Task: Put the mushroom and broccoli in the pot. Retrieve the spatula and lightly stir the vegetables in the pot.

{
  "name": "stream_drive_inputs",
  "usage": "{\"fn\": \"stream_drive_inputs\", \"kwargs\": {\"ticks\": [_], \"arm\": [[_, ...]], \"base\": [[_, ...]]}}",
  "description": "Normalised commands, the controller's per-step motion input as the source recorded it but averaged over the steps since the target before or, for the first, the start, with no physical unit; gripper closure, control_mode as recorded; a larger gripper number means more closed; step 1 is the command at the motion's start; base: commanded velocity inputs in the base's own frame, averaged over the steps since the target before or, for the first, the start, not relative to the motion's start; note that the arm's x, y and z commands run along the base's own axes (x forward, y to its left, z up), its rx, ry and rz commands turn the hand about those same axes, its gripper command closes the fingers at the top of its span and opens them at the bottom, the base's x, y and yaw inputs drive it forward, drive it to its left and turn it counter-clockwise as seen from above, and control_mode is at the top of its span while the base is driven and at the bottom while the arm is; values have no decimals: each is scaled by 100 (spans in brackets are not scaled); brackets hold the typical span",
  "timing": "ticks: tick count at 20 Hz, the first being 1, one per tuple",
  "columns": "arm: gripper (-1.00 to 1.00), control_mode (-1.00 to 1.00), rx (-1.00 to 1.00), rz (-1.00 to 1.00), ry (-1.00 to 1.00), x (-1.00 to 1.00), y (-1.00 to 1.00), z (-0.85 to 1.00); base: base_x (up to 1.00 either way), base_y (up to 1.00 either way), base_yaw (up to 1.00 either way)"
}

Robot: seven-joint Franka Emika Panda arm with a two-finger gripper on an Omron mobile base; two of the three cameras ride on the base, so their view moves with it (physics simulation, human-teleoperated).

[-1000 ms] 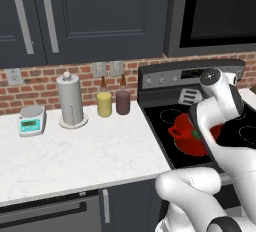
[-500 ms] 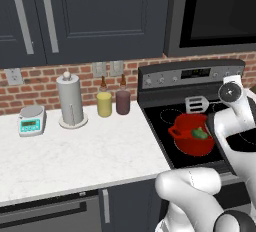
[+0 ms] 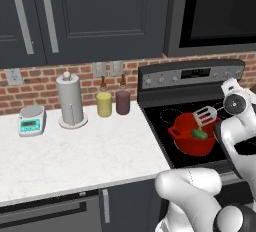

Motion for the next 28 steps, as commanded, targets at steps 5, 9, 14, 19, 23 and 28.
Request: {"fn": "stream_drive_inputs", "kwargs": {"ticks": [5,9,14,19,23,28], "arm": [[100,-100,-31,1,18,34,2,0],[100,-100,-14,0,26,29,15,0],[100,-100,-13,0,28,32,16,0],[100,-100,-14,0,25,41,21,0],[100,-100,-14,0,9,37,10,-4],[100,-100,-13,0,0,19,10,-30]], "base": [[0,0,0],[0,0,0],[0,0,0],[0,0,0],[0,0,0],[0,0,0]]}}
